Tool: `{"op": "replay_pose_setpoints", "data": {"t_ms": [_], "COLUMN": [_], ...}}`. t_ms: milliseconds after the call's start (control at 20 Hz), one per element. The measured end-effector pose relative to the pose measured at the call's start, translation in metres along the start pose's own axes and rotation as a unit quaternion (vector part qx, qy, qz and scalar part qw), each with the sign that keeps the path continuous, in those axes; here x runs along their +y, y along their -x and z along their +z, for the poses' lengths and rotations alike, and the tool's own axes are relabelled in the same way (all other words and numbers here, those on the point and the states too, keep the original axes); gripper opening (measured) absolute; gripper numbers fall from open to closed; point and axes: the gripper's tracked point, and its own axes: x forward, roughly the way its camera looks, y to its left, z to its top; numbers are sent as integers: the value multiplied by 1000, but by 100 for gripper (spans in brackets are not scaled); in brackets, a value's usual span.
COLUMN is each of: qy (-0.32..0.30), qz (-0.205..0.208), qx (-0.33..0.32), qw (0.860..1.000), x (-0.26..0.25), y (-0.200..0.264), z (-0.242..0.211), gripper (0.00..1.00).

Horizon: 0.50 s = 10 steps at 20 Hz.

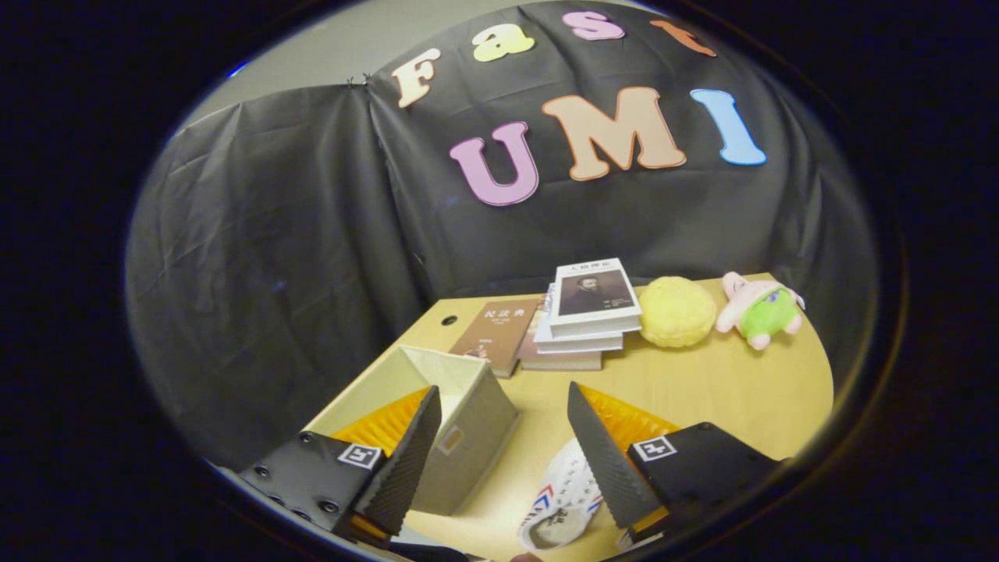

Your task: Open the storage box then place both shoes into the box .Put the left shoe in first, then the right shoe, with the right side of both shoes facing outward in a uniform manner.

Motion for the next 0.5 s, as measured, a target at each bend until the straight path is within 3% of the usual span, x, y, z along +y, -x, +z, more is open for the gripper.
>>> {"op": "replay_pose_setpoints", "data": {"t_ms": [500], "qy": [-2], "qz": [-14], "qx": [80], "qw": [997], "x": [-51], "y": [-2], "z": [-68], "gripper": [100]}}
